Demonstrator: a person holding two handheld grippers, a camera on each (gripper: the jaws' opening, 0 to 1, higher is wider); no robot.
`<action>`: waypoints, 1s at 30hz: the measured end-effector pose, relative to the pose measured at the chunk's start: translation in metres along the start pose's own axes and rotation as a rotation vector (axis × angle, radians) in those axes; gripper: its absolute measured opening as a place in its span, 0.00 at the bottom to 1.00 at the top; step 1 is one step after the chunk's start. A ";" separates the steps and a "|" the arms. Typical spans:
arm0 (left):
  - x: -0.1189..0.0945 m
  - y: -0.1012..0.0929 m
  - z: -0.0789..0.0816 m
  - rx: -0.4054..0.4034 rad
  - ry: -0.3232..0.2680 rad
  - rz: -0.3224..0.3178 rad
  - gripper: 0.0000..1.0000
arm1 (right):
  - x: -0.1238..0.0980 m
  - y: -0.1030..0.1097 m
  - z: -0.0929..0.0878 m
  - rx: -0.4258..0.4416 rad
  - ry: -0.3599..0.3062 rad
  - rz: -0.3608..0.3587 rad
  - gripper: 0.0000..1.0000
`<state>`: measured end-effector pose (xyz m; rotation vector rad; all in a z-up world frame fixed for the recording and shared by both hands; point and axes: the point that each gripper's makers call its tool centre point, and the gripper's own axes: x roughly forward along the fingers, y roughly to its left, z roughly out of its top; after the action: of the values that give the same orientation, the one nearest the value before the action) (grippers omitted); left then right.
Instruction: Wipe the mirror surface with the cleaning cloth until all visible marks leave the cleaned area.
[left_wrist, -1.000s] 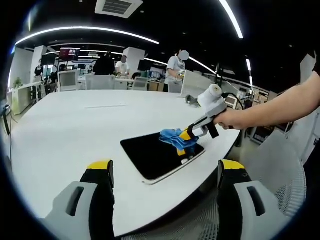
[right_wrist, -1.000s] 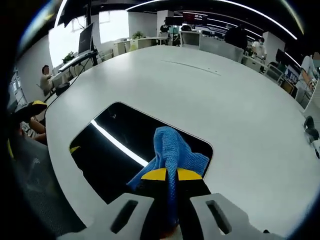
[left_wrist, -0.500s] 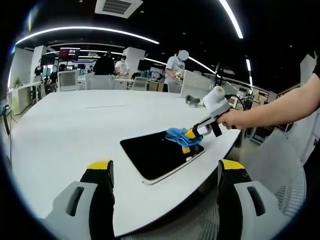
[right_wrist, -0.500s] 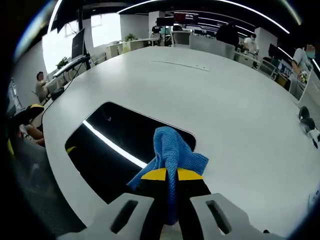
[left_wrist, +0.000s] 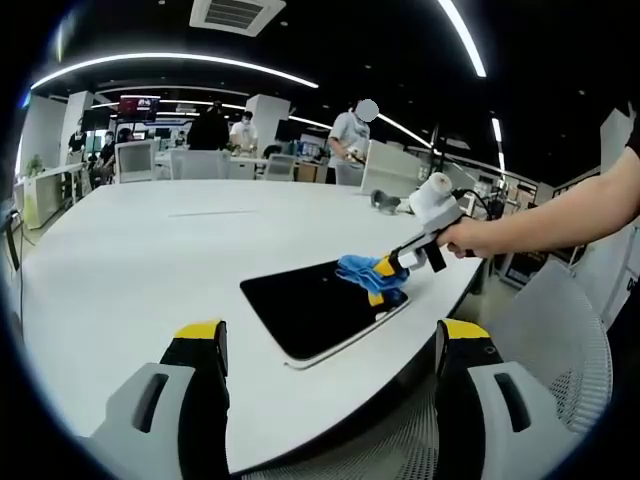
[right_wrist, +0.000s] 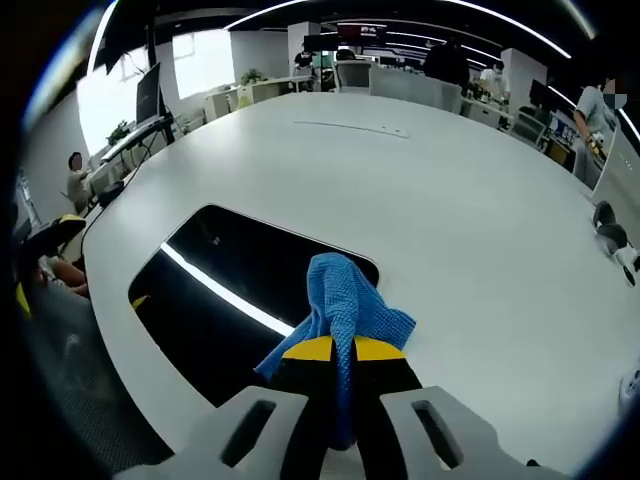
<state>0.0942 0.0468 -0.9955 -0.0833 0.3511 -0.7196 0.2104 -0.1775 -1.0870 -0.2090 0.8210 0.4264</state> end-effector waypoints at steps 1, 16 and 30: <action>0.000 0.000 0.000 0.000 0.001 0.000 0.84 | 0.000 0.000 0.000 -0.003 0.000 -0.001 0.00; 0.000 0.000 0.000 0.000 -0.001 -0.002 0.84 | 0.000 0.001 0.000 -0.036 0.019 -0.002 0.00; -0.001 0.000 0.000 0.000 -0.003 -0.001 0.83 | -0.009 0.015 -0.010 -0.108 0.015 0.024 0.00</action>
<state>0.0940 0.0471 -0.9949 -0.0845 0.3476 -0.7209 0.1916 -0.1701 -1.0868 -0.3027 0.8172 0.4926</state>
